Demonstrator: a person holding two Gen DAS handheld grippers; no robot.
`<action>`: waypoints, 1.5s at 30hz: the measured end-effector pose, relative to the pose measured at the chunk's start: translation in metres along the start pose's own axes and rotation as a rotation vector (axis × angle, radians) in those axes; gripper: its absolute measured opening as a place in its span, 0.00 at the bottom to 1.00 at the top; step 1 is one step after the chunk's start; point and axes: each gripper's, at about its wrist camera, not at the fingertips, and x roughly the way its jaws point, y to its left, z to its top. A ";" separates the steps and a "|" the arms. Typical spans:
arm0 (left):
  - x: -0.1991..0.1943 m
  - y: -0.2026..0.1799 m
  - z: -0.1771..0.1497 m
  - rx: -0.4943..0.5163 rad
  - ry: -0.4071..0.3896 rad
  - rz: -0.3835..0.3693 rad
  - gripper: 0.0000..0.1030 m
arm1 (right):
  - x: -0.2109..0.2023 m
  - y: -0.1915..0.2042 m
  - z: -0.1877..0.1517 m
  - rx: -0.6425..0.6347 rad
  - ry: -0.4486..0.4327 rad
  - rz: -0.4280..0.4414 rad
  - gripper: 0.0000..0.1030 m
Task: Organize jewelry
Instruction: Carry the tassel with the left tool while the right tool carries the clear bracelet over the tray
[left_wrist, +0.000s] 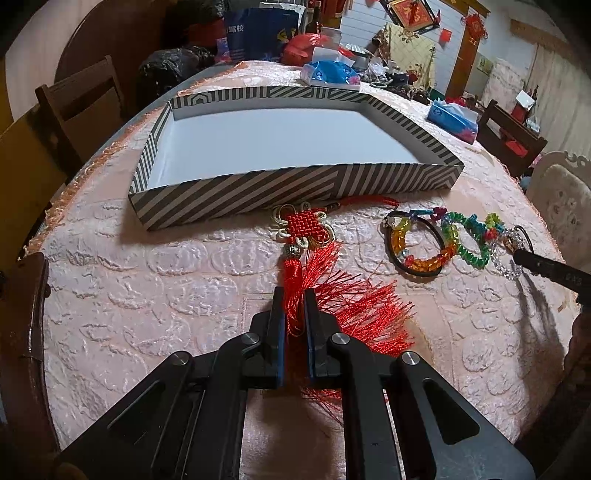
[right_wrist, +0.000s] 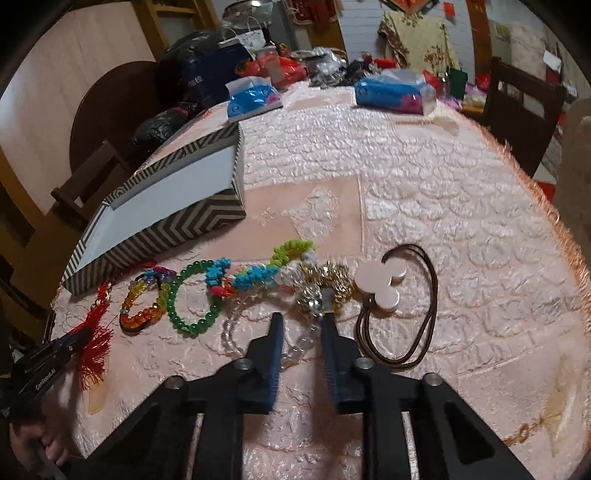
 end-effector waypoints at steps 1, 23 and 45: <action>0.000 0.000 0.000 0.001 0.001 0.001 0.07 | 0.000 0.000 0.000 0.000 0.001 -0.008 0.10; -0.058 -0.013 0.015 0.028 -0.083 -0.046 0.06 | -0.081 0.018 -0.023 0.008 -0.177 0.001 0.07; -0.093 -0.014 0.067 0.033 -0.178 -0.099 0.06 | -0.091 0.043 0.003 -0.081 -0.171 -0.016 0.07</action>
